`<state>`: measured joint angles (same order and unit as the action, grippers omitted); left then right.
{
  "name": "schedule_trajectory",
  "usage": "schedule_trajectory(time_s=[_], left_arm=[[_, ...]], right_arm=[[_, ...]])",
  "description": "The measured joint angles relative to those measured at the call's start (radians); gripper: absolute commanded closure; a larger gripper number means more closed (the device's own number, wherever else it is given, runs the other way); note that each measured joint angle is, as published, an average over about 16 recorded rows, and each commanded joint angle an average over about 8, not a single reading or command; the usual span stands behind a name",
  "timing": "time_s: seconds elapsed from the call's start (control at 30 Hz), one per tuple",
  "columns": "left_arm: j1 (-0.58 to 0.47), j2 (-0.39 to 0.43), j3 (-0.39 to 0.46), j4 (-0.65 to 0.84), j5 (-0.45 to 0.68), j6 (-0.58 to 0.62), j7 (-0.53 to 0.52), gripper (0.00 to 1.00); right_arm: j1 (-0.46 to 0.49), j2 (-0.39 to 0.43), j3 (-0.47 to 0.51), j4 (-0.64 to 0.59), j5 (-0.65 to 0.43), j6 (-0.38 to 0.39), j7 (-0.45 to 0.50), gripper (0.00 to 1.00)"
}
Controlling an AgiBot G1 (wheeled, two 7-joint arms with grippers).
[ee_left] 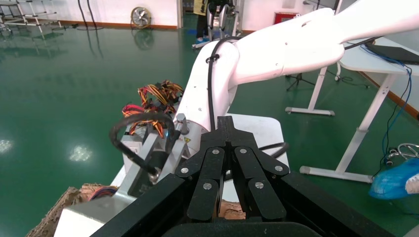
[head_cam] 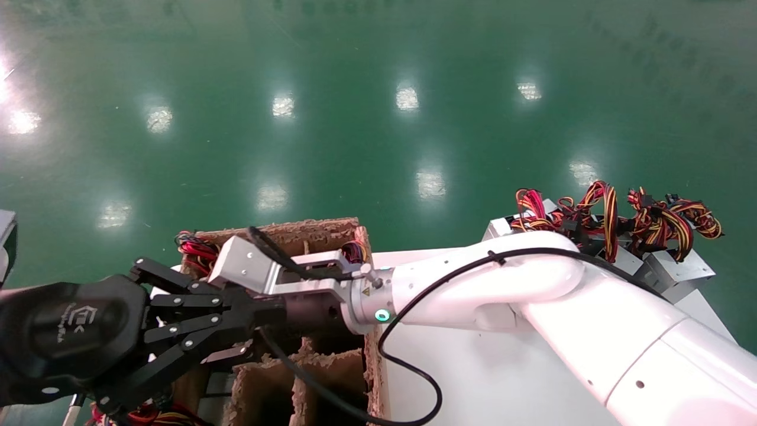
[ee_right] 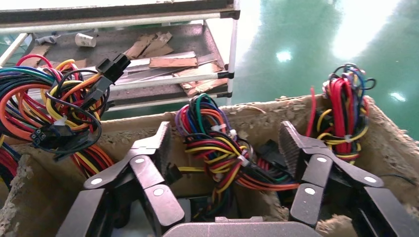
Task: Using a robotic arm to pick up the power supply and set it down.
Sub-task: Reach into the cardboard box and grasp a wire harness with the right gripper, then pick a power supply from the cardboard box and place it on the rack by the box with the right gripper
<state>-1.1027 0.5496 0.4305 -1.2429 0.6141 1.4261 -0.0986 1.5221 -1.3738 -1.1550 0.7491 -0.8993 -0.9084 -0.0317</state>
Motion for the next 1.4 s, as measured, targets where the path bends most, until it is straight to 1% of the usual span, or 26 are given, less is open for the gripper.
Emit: schedule_trajectory(time_s=[0.33, 0.63, 1.1, 1.27, 1.4], left_arm=[[0.0, 0.0, 0.0, 0.0, 0.0, 0.0, 0.0, 1.0], [0.0, 0.0, 0.0, 0.0, 0.0, 0.0, 0.0, 1.0], [0.0, 0.0, 0.0, 0.0, 0.0, 0.0, 0.0, 1.0], [0.0, 0.0, 0.0, 0.0, 0.0, 0.0, 0.0, 1.0], [0.0, 0.0, 0.0, 0.0, 0.0, 0.0, 0.0, 1.0]], right_arm=[[0.019, 0.0, -0.122, 0.048, 0.086, 0.096, 0.004, 1.0], [0.035, 0.001, -0.189, 0.059, 0.162, 0.135, -0.007, 1.0], [0.062, 0.003, -0.238, 0.041, 0.273, 0.131, -0.038, 1.0], [0.073, 0.006, -0.24, 0.023, 0.318, 0.108, -0.047, 1.0], [0.079, 0.008, -0.235, 0.002, 0.357, 0.076, -0.056, 1.0]])
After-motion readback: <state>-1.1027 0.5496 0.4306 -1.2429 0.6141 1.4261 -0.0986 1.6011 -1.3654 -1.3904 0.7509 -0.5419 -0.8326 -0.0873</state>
